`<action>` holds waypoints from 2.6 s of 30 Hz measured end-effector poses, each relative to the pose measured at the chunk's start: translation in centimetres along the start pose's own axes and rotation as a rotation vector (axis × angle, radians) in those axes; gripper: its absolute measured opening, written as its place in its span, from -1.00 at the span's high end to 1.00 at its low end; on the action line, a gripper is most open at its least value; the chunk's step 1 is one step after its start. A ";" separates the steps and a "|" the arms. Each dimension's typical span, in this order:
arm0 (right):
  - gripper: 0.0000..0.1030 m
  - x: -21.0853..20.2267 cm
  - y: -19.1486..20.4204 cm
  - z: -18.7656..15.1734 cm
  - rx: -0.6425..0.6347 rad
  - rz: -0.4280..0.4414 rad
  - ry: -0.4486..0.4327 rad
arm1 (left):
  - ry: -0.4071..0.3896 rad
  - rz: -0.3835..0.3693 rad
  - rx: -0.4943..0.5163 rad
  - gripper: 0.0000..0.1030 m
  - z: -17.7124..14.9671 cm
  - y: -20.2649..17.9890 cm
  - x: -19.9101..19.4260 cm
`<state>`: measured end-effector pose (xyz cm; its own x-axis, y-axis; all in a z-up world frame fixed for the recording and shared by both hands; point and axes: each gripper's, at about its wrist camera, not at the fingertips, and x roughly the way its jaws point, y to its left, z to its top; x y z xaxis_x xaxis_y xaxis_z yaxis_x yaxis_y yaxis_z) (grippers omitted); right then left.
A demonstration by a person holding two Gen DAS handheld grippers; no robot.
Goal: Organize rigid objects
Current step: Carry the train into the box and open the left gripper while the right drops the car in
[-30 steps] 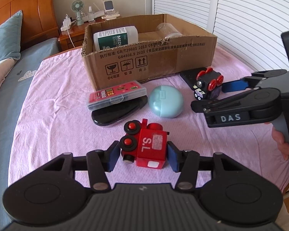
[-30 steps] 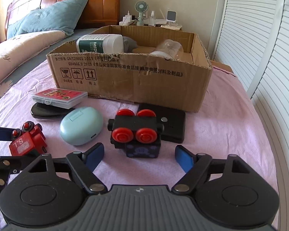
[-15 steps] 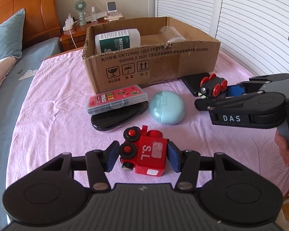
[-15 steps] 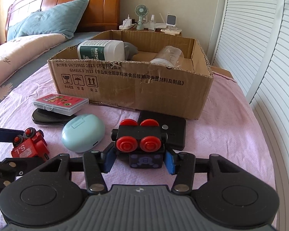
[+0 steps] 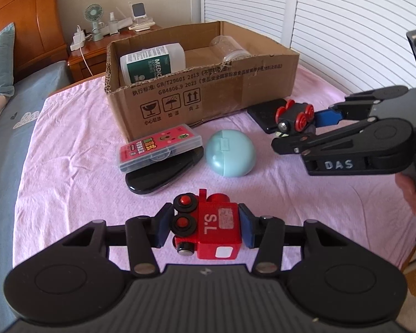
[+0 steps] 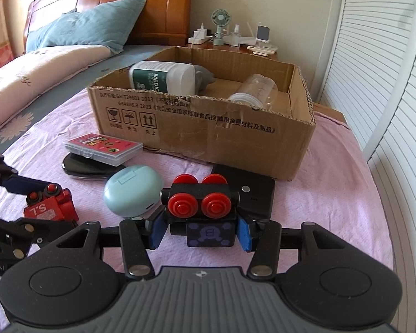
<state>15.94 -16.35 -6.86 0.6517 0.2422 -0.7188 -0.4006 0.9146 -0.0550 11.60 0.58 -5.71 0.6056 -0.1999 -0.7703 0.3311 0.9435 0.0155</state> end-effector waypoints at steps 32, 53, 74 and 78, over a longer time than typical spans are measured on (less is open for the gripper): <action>-0.11 3.1 -2.1 13.7 -0.065 0.123 0.017 | -0.075 -0.009 0.006 0.06 7.9 5.4 -3.4; -1.00 -2.7 -4.8 8.7 0.166 0.067 -0.005 | -0.105 0.002 0.066 0.06 15.6 4.3 -1.2; -1.00 -4.3 -7.8 4.7 0.188 -0.015 -0.032 | 0.029 0.005 0.036 0.06 26.9 -1.4 12.6; -1.00 -4.0 -8.5 4.5 0.200 -0.015 -0.030 | 0.016 0.011 0.020 -0.32 27.7 -1.8 13.9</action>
<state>19.66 -23.60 -0.40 0.6768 0.2345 -0.6979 -0.2566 0.9636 0.0750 39.48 -11.26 1.22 0.5974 -0.1850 -0.7803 0.3392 0.9400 0.0368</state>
